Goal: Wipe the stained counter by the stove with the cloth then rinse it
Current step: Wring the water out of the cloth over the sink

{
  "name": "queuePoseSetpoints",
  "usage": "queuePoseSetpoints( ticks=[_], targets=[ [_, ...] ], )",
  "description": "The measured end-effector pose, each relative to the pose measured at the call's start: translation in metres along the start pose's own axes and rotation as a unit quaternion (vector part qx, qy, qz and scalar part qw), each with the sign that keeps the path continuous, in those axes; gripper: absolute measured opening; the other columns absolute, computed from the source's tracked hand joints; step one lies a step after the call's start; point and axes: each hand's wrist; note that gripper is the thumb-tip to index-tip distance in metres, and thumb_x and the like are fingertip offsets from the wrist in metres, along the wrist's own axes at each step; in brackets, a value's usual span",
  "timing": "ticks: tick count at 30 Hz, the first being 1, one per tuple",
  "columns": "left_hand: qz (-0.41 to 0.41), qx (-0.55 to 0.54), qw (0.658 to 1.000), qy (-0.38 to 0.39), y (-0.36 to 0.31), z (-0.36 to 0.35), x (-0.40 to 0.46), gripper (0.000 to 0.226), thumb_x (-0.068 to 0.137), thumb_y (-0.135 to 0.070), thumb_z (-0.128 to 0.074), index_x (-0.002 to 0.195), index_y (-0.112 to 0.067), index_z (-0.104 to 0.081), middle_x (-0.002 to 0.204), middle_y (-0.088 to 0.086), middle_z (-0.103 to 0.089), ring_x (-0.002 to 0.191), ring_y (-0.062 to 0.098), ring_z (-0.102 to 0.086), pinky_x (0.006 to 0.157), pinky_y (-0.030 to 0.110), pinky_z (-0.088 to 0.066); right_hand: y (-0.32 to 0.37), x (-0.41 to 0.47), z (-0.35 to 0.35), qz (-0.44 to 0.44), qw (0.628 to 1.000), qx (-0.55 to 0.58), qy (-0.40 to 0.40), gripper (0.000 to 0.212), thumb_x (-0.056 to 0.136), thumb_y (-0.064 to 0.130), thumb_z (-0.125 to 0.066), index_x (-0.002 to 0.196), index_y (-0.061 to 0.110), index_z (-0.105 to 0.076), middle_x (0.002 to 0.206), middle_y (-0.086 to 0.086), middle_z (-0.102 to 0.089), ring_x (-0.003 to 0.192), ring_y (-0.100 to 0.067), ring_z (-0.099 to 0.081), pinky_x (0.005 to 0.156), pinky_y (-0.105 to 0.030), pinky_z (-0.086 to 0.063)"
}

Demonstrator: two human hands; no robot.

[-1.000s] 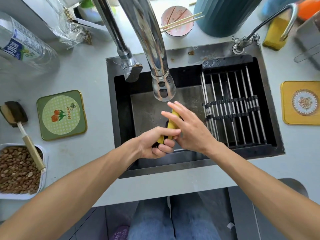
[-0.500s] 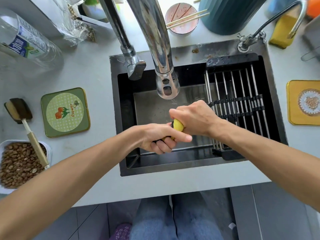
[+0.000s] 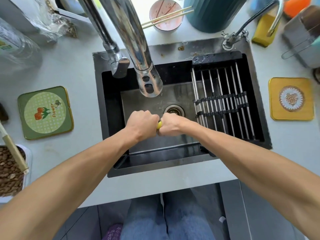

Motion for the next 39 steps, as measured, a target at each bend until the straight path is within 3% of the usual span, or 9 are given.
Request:
queuePoseSetpoints(
  ticks=[4,10,15,18,21,26,31,35,39],
  targets=[
    [-0.006,0.005,1.000,-0.015,-0.003,-0.003,-0.001,0.013,0.087,-0.032,-0.064,0.092,-0.020,-0.066,0.089,0.008,-0.075,0.077,0.037,-0.072,0.061,0.034,-0.036,-0.005,0.003,-0.006,-0.008,1.000,0.023,-0.014,0.018,0.076,0.021,-0.067,0.064,0.013,-0.057,0.060,-0.001,-0.058,0.051,-0.023,-0.049,0.048,-0.026,-0.037],
    [0.068,-0.042,0.997,0.005,-0.005,-0.008,-0.009,0.014,0.088,-0.026,-0.063,0.082,-0.023,-0.051,0.095,0.011,-0.073,0.082,0.039,-0.068,0.065,0.036,-0.038,-0.003,0.007,-0.016,0.009,0.992,-0.059,-0.113,0.012,0.077,0.030,-0.068,0.075,0.020,-0.062,0.075,0.000,-0.061,0.080,-0.033,-0.065,0.066,-0.033,-0.046],
    [0.189,-0.183,0.960,0.101,-0.010,-0.003,-0.013,0.015,0.086,-0.032,-0.068,0.086,-0.019,-0.062,0.093,0.007,-0.072,0.083,0.033,-0.069,0.069,0.035,-0.047,-0.006,0.004,-0.022,0.067,0.977,-0.096,-0.176,0.027,0.084,0.030,-0.066,0.108,0.020,-0.061,0.108,-0.010,-0.067,0.097,-0.042,-0.068,0.070,-0.041,-0.049],
    [0.218,-0.399,0.857,0.241,0.000,0.004,-0.012,0.030,0.082,-0.039,-0.078,0.078,-0.015,-0.060,0.061,-0.003,-0.062,0.054,0.017,-0.057,0.051,0.024,-0.042,-0.018,-0.007,-0.029,0.145,0.960,-0.060,-0.232,0.063,0.082,0.020,-0.073,0.141,0.021,-0.047,0.142,-0.006,-0.048,0.103,-0.039,-0.066,0.073,-0.046,-0.056],
    [0.204,-0.614,0.682,0.341,0.006,0.007,-0.023,0.035,0.093,-0.038,-0.076,0.077,-0.022,-0.049,0.057,-0.007,-0.043,0.046,0.011,-0.037,0.042,0.022,-0.023,-0.038,-0.026,-0.037,0.225,0.906,-0.024,-0.358,0.069,0.085,0.006,-0.070,0.149,0.021,-0.050,0.156,0.000,-0.043,0.128,-0.028,-0.060,0.080,-0.047,-0.062],
    [0.122,-0.762,0.487,0.409,-0.012,0.008,-0.045,0.040,0.101,-0.041,-0.066,0.070,-0.025,-0.046,0.054,-0.011,-0.030,0.042,0.005,-0.025,0.039,0.018,-0.016,-0.057,-0.032,-0.049,0.354,0.819,-0.082,-0.444,0.044,0.098,0.013,-0.067,0.141,0.011,-0.064,0.156,-0.014,-0.052,0.145,-0.029,-0.051,0.109,-0.043,-0.051],
    [0.001,-0.809,0.342,0.478,-0.034,0.021,-0.061,0.043,0.092,-0.038,-0.072,0.063,-0.026,-0.043,0.049,-0.011,-0.024,0.040,0.008,-0.019,0.037,0.016,-0.017,-0.035,-0.028,-0.035,0.426,0.760,-0.064,-0.488,0.019,0.106,0.022,-0.060,0.100,0.007,-0.069,0.137,-0.016,-0.066,0.136,-0.030,-0.060,0.096,-0.046,-0.056],
    [-0.035,-0.810,0.359,0.462,-0.030,0.028,-0.067,0.038,0.091,-0.040,-0.074,0.066,-0.025,-0.049,0.052,-0.011,-0.025,0.042,0.007,-0.021,0.037,0.016,-0.018,-0.024,-0.034,-0.012,0.452,0.735,-0.091,-0.498,0.017,0.100,0.015,-0.070,0.085,0.010,-0.075,0.101,-0.005,-0.075,0.073,-0.025,-0.070,0.054,-0.038,-0.054],
    [0.032,-0.720,0.573,0.390,-0.016,0.030,-0.058,0.029,0.087,-0.036,-0.076,0.069,-0.031,-0.054,0.054,-0.008,-0.033,0.042,0.007,-0.025,0.040,0.021,-0.017,-0.025,-0.042,-0.001,0.408,0.780,-0.189,-0.434,0.021,0.099,0.031,-0.069,0.089,0.014,-0.076,0.070,-0.001,-0.065,0.051,-0.025,-0.059,0.039,-0.032,-0.043]
  ],
)
Point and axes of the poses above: each hand's wrist, its own x-axis towards the middle knuckle, its own z-axis out of the back of the hand, y = z × x
